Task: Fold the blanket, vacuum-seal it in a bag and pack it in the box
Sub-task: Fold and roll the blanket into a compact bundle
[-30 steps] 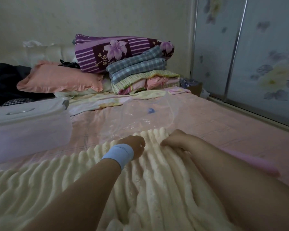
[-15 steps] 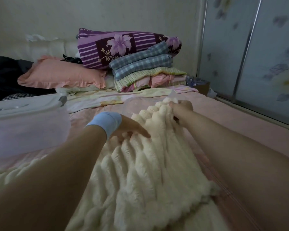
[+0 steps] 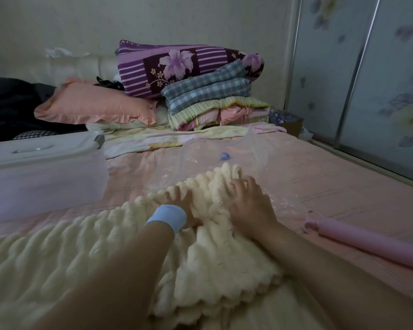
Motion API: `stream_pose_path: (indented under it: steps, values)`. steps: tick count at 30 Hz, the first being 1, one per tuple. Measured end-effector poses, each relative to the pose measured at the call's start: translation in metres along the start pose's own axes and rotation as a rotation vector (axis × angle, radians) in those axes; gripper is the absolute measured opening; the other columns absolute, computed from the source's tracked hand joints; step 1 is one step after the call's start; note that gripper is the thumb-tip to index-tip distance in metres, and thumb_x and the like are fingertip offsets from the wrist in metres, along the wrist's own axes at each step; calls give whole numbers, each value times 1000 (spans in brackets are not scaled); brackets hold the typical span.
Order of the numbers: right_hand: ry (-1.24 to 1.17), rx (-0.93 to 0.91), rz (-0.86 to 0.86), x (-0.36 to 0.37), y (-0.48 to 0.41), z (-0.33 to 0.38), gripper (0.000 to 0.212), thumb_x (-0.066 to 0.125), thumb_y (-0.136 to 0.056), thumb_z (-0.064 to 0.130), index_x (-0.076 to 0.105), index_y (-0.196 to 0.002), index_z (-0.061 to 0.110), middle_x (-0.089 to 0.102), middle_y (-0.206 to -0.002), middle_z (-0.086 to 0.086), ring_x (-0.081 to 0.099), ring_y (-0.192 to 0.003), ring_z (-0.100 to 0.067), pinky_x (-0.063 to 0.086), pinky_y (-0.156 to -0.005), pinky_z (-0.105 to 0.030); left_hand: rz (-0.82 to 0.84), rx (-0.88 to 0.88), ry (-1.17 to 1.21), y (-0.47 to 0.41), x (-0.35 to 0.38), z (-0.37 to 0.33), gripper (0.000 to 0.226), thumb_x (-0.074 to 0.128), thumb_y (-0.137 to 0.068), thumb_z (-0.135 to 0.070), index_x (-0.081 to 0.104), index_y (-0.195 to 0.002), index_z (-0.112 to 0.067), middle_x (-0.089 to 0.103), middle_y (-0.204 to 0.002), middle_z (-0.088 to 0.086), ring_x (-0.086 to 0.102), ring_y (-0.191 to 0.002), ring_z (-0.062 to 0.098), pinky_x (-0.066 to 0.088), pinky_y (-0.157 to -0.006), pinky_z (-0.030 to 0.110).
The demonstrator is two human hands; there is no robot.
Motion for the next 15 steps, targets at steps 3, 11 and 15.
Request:
stream_pose_path:
  steps: [3,11,15]
  values:
    - [87,277,272,-13,25,-8,55,46,-94,48,39,-137,14,48,-133,-12,50,-122,-35,43,-96,-45,-75,95,-8,28,-11,-6,91,56,-90,-53,-7,-153,-35,-19,-161,-1,-6,-149,31,16,-116,55]
    - [281,300,454,-57,66,-20,43,60,-92,33,58,-131,15,62,-132,-7,62,-116,-27,48,-88,-35,-63,279,89,128,-11,-37,45,51,-92,-54,45,-124,-23,50,-128,4,55,-107,25,48,-89,38]
    - [317,289,313,-86,91,-26,43,60,-93,30,51,-133,15,60,-132,-9,60,-120,-29,46,-89,-36,291,222,90,174,-2,-41,70,40,-95,-60,23,-151,-23,31,-155,6,36,-138,30,32,-108,42]
Point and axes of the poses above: each hand's wrist, its own y-axis away from the middle knuckle, its own x-axis out of the palm, z = x × y, the point moved 1 cm from there along -y, towards the middle knuckle
